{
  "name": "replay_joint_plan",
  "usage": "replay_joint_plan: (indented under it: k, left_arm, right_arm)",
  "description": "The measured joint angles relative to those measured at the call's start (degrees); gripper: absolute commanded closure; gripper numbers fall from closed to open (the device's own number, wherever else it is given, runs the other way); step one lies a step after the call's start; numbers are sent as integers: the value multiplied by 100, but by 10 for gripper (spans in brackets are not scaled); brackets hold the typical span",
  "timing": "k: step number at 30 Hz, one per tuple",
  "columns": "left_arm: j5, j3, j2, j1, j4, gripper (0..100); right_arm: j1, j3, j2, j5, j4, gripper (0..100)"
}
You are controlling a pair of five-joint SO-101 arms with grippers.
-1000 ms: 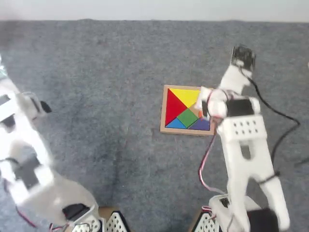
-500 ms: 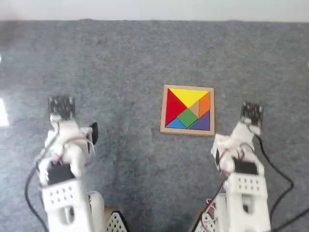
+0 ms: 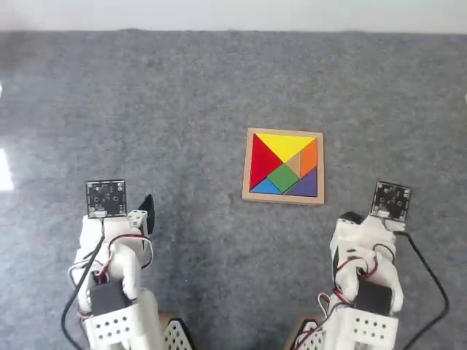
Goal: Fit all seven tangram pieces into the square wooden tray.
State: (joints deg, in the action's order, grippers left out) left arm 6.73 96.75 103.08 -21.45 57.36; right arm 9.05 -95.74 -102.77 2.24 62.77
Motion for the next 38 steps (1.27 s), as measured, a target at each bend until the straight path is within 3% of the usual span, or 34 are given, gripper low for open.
replay_joint_plan:
  k: [4, 9, 38]
  left_arm:
    - [9, 0, 0, 0, 62, 749]
    - [9, 0, 0, 0, 431, 749]
    - [18, 0, 0, 0, 431, 749]
  right_arm:
    - [-9, 0, 53, 0, 914, 988]
    - [-9, 0, 0, 0, 1143, 988]
    - [-9, 0, -9, 0, 1196, 988]
